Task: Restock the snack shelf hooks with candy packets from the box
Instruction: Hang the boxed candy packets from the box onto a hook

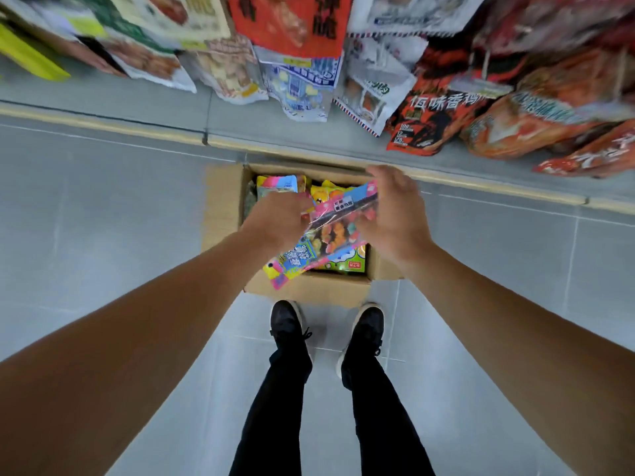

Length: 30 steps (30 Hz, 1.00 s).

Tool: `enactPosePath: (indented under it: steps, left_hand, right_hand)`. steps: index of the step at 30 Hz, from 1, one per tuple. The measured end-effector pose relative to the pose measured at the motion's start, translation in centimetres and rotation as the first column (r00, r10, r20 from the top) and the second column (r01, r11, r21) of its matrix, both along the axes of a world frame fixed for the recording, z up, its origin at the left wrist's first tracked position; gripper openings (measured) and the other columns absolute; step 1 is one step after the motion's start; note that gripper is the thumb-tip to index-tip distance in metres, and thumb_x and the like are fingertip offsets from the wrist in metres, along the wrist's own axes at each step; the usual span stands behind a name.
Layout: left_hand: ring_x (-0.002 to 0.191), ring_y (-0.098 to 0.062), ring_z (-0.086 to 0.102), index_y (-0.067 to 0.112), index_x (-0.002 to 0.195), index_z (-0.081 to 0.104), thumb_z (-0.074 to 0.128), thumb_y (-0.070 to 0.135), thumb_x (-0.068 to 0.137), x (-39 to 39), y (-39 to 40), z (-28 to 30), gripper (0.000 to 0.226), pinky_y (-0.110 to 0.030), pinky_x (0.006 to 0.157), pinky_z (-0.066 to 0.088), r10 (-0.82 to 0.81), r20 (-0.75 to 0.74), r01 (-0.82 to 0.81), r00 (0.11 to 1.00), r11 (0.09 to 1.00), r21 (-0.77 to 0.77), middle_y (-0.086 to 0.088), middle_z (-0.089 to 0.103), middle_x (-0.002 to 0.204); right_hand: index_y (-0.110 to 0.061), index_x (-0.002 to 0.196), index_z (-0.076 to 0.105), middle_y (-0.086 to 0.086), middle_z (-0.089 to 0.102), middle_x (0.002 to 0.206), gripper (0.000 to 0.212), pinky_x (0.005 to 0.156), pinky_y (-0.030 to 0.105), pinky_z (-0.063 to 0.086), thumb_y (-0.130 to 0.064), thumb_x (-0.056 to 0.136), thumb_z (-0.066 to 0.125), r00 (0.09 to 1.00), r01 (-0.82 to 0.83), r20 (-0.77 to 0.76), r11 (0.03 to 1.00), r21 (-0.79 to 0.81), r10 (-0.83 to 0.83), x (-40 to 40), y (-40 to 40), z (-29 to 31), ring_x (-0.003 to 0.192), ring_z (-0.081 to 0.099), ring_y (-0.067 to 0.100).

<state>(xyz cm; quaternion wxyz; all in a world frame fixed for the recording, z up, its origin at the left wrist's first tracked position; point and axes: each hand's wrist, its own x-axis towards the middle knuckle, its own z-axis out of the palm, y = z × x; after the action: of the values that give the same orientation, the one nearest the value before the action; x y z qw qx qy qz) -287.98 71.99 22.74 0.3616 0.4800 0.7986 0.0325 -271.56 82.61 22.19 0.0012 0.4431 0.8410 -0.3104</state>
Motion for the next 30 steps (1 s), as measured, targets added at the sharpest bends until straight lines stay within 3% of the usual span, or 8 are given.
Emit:
enactPosePath:
  steps: [5,8,13,16,20,23,26,30]
  left_hand:
    - [0.112,-0.030,0.058,0.029,0.118,0.065,0.054,0.016,0.092,-0.4,1.6,9.7,0.031,-0.036,0.085,0.049,-0.289,-0.166,0.290,0.943,0.957,-0.022,-0.006,0.066,0.117]
    - [0.102,-0.034,0.062,0.027,0.109,0.067,0.055,0.017,0.088,-0.6,1.8,15.6,0.025,-0.036,0.073,0.047,-0.302,-0.230,0.312,0.925,0.950,0.008,-0.010,0.067,0.105]
    - [0.107,-0.034,0.060,0.018,0.124,0.058,0.062,0.014,0.081,-2.8,0.7,24.2,0.044,-0.039,0.087,0.050,-0.059,-0.309,0.152,0.949,0.946,0.287,-0.010,0.066,0.116]
    - [0.115,-0.033,0.056,0.015,0.136,0.047,0.066,0.016,0.082,-4.4,-0.1,27.8,0.058,-0.040,0.086,0.051,0.218,-0.116,-0.148,0.969,0.889,0.434,-0.011,0.057,0.131]
    - [0.114,-0.028,0.059,0.017,0.140,0.044,0.069,0.022,0.084,-5.2,-1.3,31.8,0.061,-0.030,0.081,0.045,0.438,0.147,-0.460,0.887,0.804,0.376,-0.008,0.058,0.133]
    - [0.117,-0.027,0.058,0.017,0.127,0.055,0.077,0.024,0.080,-4.9,-1.7,33.9,0.053,-0.035,0.095,0.047,0.516,0.397,-0.638,0.759,0.711,0.296,-0.004,0.062,0.120]
    - [0.092,-0.024,0.059,0.025,0.081,0.054,0.083,0.024,0.064,-4.2,-1.3,36.7,0.033,-0.035,0.079,0.043,0.465,0.638,-0.724,0.614,0.654,0.220,0.001,0.059,0.084]
    - [0.075,-0.022,0.059,0.018,0.088,0.064,0.080,0.027,0.072,-3.8,-0.3,41.5,0.024,-0.037,0.073,0.045,0.352,0.788,-0.710,0.505,0.689,0.147,-0.007,0.065,0.085]
  right_hand:
    - [-0.025,0.119,0.061,0.001,0.063,0.123,0.046,0.096,0.037,0.045,-0.032,0.075,0.072,0.876,-0.364,0.343,0.931,0.011,0.338,-1.9,-0.8,8.9,0.120,0.054,0.029]
    - [-0.026,0.111,0.064,0.007,0.065,0.110,0.030,0.073,0.032,0.043,-0.034,0.083,0.067,0.903,-0.244,0.355,0.969,-0.037,0.241,-1.9,-1.7,13.9,0.106,0.061,0.032]
    - [-0.019,0.109,0.065,0.010,0.067,0.107,0.028,0.074,0.033,0.046,-0.026,0.082,0.062,0.968,0.048,0.251,0.996,-0.069,-0.030,-0.7,-1.9,20.7,0.102,0.061,0.032]
    - [-0.018,0.106,0.068,0.004,0.065,0.093,0.024,0.066,0.028,0.043,-0.023,0.082,0.066,0.970,0.221,0.146,0.958,-0.184,-0.196,-0.3,-1.8,24.5,0.087,0.061,0.024]
    - [-0.017,0.081,0.064,0.002,0.061,0.071,0.008,0.045,0.018,0.042,-0.018,0.080,0.072,0.919,0.350,-0.035,0.855,-0.383,-0.392,-0.7,-1.5,29.7,0.067,0.061,0.021]
    - [-0.010,0.103,0.069,0.007,0.069,0.094,0.040,0.069,0.027,0.054,-0.032,0.073,0.082,0.860,0.384,-0.117,0.780,-0.495,-0.497,-1.2,-1.4,33.2,0.084,0.066,0.023]
    - [-0.009,0.088,0.074,0.015,0.073,0.088,0.015,0.085,0.051,0.053,-0.015,0.075,0.079,0.796,0.330,-0.250,0.742,-0.583,-0.551,-1.6,-1.3,36.6,0.084,0.068,0.030]
    - [-0.010,0.098,0.072,0.014,0.074,0.101,0.021,0.099,0.060,0.046,-0.014,0.078,0.077,0.695,0.264,-0.343,0.668,-0.696,-0.632,-1.6,-0.5,41.2,0.103,0.067,0.036]
